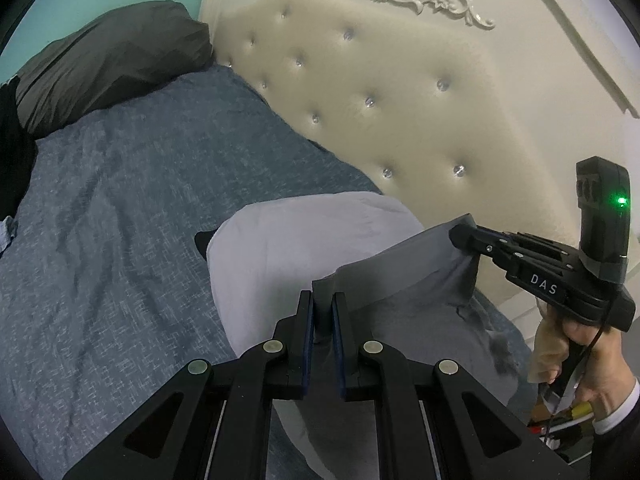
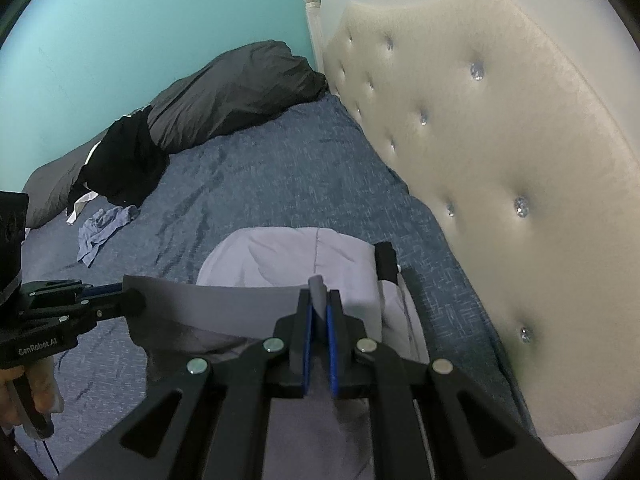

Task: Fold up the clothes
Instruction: 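Lower the folded grey briefs with both grippers onto the white pillow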

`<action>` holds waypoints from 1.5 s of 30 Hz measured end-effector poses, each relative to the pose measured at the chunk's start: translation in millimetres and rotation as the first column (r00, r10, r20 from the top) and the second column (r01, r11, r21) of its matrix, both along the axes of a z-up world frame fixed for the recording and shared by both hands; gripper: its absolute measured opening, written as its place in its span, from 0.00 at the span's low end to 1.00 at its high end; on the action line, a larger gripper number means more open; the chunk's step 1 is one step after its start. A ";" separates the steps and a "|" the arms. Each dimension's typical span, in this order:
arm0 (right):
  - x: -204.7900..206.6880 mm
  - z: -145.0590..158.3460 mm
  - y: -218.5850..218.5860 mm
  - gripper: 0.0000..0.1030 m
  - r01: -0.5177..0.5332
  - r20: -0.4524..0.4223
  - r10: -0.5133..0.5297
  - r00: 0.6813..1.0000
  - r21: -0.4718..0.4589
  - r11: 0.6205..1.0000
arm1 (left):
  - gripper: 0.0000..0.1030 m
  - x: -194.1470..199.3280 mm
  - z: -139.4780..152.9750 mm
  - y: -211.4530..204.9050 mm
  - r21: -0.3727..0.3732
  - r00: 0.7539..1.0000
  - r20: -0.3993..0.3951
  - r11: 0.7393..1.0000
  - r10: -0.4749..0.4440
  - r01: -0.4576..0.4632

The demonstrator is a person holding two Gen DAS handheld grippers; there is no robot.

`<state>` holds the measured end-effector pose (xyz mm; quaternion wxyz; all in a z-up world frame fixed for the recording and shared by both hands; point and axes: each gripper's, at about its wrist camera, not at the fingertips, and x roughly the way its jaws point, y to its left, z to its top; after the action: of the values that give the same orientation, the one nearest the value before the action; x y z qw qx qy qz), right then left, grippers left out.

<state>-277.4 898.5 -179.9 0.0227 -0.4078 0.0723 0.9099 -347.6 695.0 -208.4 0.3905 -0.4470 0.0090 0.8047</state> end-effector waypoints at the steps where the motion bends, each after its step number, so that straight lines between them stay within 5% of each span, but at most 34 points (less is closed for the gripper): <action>1: -1.4 -1.8 0.7 0.06 0.000 0.004 0.000 1.000 0.002 1.000 | 0.09 -1.3 -1.8 1.1 -0.002 1.000 0.002 1.000 0.001 -0.001; 28: -39.0 -34.9 6.3 0.07 0.024 0.106 -0.023 0.994 -0.010 1.000 | 0.14 -26.5 -43.2 7.3 -0.030 0.997 0.063 0.999 0.035 -0.033; 32: -37.8 -36.6 12.8 0.12 0.049 0.092 -0.045 0.995 -0.048 0.998 | 0.21 -28.4 -43.9 1.8 -0.024 0.996 0.071 0.999 0.049 -0.047; 45: -24.9 -15.8 19.4 0.18 0.060 0.001 -0.060 0.998 -0.068 0.996 | 0.22 -24.4 -40.1 -17.1 -0.016 0.996 0.027 0.996 0.087 -0.087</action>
<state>-302.2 917.9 -195.7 0.0359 -0.4055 0.1156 0.9060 -372.0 677.9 -248.5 0.3520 -0.4608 -0.0098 0.8147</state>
